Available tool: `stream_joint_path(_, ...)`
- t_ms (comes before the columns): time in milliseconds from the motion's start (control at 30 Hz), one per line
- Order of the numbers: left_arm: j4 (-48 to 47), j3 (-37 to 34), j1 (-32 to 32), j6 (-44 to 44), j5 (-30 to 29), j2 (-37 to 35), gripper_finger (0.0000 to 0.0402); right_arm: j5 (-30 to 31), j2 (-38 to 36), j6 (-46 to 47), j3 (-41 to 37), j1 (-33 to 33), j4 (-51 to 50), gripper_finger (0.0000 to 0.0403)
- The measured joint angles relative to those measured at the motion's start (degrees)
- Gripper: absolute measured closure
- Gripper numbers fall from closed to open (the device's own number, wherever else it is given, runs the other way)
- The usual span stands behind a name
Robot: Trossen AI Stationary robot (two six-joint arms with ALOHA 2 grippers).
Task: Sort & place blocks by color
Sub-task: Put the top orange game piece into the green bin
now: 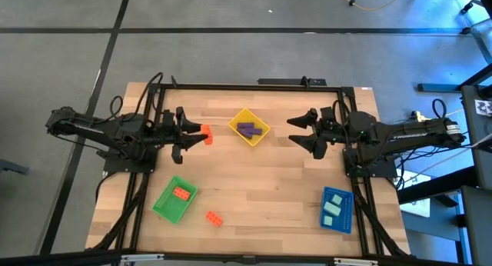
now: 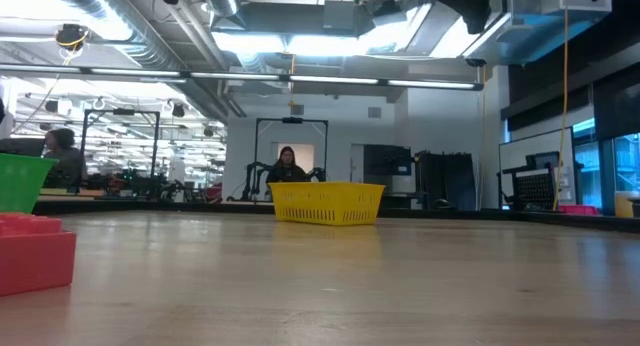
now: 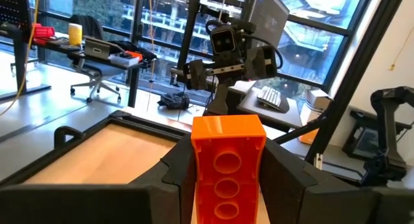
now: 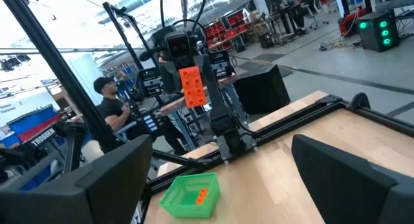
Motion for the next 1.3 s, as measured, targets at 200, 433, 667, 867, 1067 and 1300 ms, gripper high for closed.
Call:
stream_joint_path(200,0.0,0.0,0.0,0.0,0.0,0.0,0.0281,0.0,0.0,0.0,0.0,0.0,-0.1,0.0031)
stream_joint_path(433,0.2,0.0,0.0,0.0,1.0,0.0,0.0281,0.0,0.0,0.4,0.0,0.0,-0.1,0.0031)
stream_joint_path(667,-3.2,1.5,-1.2,-4.2,3.5,0.5,0.0281,0.0,0.0,0.4,0.0,0.0,-0.3,0.0031)
stream_joint_path(867,-26.8,11.1,-9.4,-16.1,4.5,7.1,0.0281,0.0,0.0,0.4,0.1,0.0,-0.3,0.0031)
stream_joint_path(1067,-35.2,14.9,-22.5,-28.4,4.6,16.5,0.0281,0.0,0.0,0.4,0.1,0.0,-0.3,0.0031)
stream_joint_path(1300,-39.8,14.9,-35.4,-39.4,6.0,26.0,0.0281,0.0,0.0,0.4,0.1,0.0,-0.3,0.0031)
